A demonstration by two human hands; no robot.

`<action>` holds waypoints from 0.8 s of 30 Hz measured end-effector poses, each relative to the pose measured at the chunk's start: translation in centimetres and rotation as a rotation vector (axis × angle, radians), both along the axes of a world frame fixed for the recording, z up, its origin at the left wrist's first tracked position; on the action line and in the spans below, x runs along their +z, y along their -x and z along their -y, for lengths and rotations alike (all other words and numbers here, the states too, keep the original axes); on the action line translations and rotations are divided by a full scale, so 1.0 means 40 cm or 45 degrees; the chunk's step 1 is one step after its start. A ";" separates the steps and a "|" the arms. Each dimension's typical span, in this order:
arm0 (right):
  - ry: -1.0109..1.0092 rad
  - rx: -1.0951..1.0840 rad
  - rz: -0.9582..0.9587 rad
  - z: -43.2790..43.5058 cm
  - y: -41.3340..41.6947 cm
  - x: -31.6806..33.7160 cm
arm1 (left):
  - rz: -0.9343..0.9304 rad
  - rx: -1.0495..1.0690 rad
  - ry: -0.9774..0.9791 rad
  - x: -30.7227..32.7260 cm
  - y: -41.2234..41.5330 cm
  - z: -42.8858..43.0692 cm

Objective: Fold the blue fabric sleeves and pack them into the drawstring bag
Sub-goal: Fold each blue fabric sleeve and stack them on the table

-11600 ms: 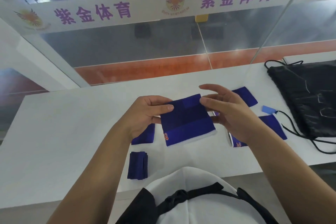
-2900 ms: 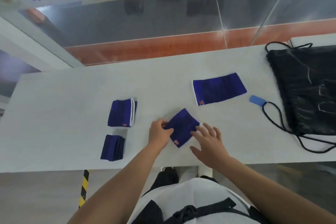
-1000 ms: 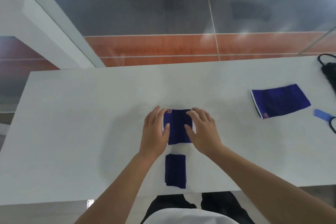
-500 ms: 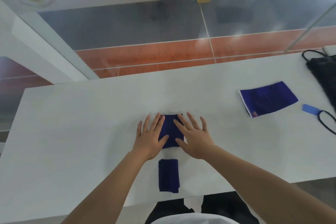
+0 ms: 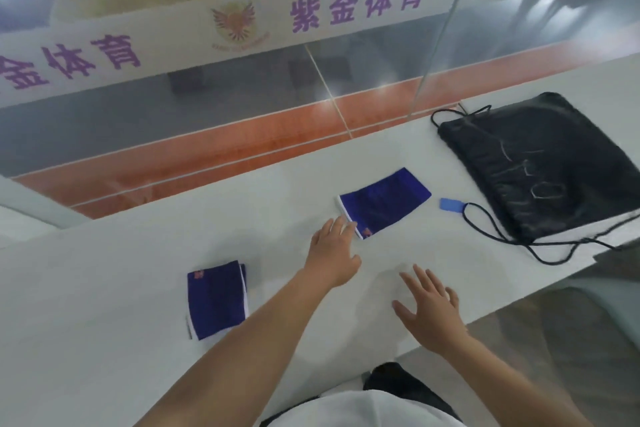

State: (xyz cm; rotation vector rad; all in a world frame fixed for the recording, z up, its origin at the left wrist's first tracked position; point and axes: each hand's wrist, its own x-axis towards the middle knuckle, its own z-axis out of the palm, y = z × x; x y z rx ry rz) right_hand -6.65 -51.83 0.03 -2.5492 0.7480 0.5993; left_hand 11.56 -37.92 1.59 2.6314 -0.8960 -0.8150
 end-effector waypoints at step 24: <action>0.016 0.721 0.297 0.136 -0.069 -0.111 | 0.263 0.287 -0.110 -0.158 0.252 0.047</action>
